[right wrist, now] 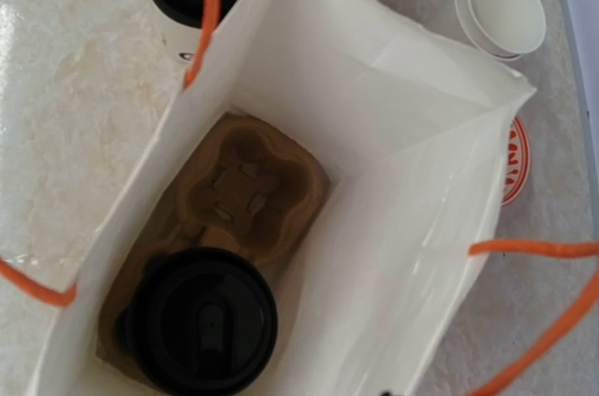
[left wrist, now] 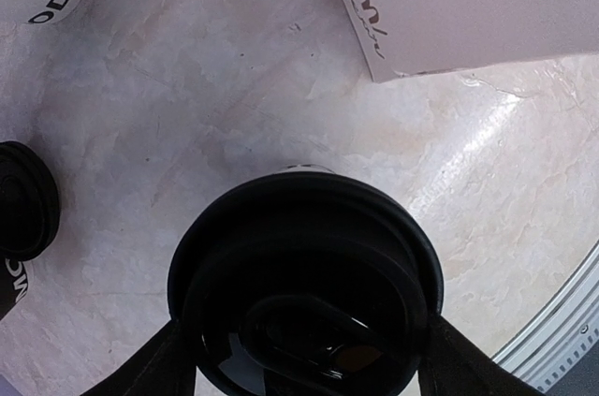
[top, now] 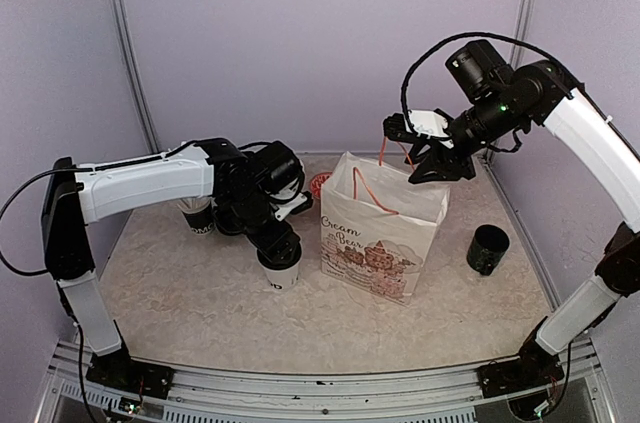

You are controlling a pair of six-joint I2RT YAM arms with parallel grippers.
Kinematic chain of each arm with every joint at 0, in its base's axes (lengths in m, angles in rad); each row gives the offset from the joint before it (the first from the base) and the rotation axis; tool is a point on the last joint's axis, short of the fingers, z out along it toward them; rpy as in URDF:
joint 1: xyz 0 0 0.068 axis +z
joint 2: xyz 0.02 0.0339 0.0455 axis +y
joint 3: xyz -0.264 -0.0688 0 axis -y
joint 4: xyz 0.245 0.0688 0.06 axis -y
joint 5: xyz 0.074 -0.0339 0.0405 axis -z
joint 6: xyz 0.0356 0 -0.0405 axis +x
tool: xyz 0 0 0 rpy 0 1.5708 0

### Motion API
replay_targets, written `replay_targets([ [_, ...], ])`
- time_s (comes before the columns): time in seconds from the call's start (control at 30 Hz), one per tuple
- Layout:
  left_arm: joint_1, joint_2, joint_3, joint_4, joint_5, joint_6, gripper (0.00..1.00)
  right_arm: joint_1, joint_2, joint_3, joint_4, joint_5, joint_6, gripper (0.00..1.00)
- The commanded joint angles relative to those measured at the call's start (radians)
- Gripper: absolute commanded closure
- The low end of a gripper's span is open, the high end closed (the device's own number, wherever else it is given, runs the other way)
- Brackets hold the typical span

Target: Pack the takeout coffee

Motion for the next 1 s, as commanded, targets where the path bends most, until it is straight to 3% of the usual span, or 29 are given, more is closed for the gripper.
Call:
replay_targets([
  [0.0, 0.001, 0.028, 0.032, 0.007, 0.005, 0.012, 0.25, -0.008, -0.003, -0.007, -0.004, -0.011, 0.000, 0.64],
  [0.1, 0.000, 0.035, 0.042, 0.003, 0.021, 0.015, 0.31, -0.007, -0.004, -0.010, -0.006, -0.011, 0.000, 0.64],
  [0.3, 0.001, 0.014, 0.070, -0.028, 0.003, -0.005, 0.33, -0.008, -0.011, -0.008, -0.006, -0.013, 0.008, 0.62],
  [0.5, 0.016, -0.071, 0.115, -0.076, -0.045, -0.046, 0.32, -0.008, -0.005, 0.002, -0.002, 0.003, 0.039, 0.49],
  [0.97, 0.017, -0.159, 0.414, -0.164, -0.240, -0.092, 0.32, -0.069, 0.029, -0.055, 0.118, 0.100, 0.091, 0.47],
])
